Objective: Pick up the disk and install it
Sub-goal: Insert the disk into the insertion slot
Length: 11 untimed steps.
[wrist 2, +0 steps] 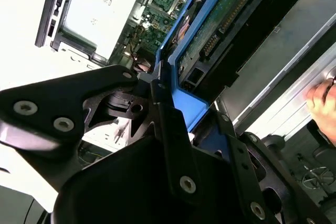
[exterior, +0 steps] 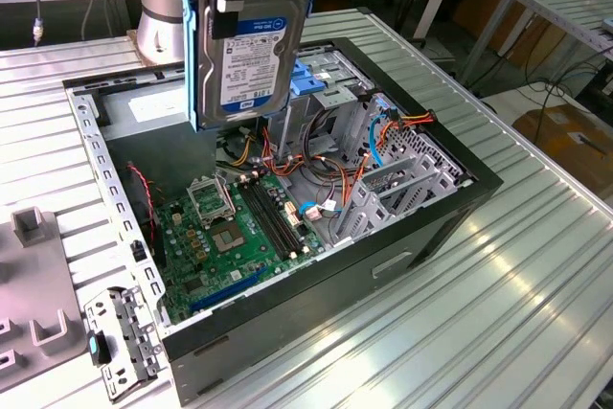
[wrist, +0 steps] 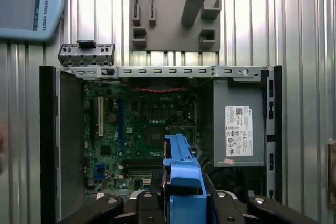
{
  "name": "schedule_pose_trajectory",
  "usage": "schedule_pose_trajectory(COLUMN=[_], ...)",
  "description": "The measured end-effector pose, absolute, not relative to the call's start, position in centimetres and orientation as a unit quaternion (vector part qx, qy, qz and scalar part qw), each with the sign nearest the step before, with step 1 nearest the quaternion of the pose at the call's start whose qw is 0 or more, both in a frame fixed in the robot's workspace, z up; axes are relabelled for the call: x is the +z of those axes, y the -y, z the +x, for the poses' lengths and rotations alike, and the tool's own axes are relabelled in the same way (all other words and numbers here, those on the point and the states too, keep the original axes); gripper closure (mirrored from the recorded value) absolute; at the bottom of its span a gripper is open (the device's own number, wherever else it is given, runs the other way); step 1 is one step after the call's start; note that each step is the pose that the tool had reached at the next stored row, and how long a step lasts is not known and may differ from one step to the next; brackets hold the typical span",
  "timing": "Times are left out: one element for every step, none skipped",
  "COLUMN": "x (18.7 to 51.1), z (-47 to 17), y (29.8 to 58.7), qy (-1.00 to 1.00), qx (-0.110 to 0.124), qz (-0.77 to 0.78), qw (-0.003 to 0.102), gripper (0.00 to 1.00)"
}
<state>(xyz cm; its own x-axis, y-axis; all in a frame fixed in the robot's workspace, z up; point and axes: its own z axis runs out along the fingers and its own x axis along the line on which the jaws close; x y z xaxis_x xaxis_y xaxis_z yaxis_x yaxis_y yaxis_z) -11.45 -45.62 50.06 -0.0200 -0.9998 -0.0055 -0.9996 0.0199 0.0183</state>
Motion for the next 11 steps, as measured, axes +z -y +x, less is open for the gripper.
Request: schedule_pose_trajectory(x=[50.06, 50.06, 50.05, 50.06, 50.06, 50.06, 50.06, 50.05, 50.05, 50.05, 50.05], z=[-11.45, -11.45, -11.46, -11.45, -11.45, -11.45, -11.45, -11.45, -11.46, -11.46, -11.46], y=[45.76, 45.91, 46.0, 46.08, 46.15, 46.23, 46.34, 46.43, 46.54, 46.58, 46.59], qy=[0.714, 0.714, 0.714, 0.714, 0.714, 0.714, 0.714, 0.714, 0.714, 0.714, 0.714], qx=[-0.008, -0.008, -0.008, -0.008, -0.008, -0.008, -0.008, -0.008, -0.008, -0.008, -0.008], qz=[0.7, 0.7, 0.7, 0.7, 0.7, 0.7, 0.7, 0.7, 0.7, 0.7, 0.7], qw=[0.004, 0.004, 0.004, 0.004, 0.005, 0.004, 0.004, 0.004, 0.004, 0.004, 0.004], gripper=[0.63, 0.63, 0.63, 0.63, 0.63, 0.63, 0.63, 0.63, 0.63, 0.63, 0.63])
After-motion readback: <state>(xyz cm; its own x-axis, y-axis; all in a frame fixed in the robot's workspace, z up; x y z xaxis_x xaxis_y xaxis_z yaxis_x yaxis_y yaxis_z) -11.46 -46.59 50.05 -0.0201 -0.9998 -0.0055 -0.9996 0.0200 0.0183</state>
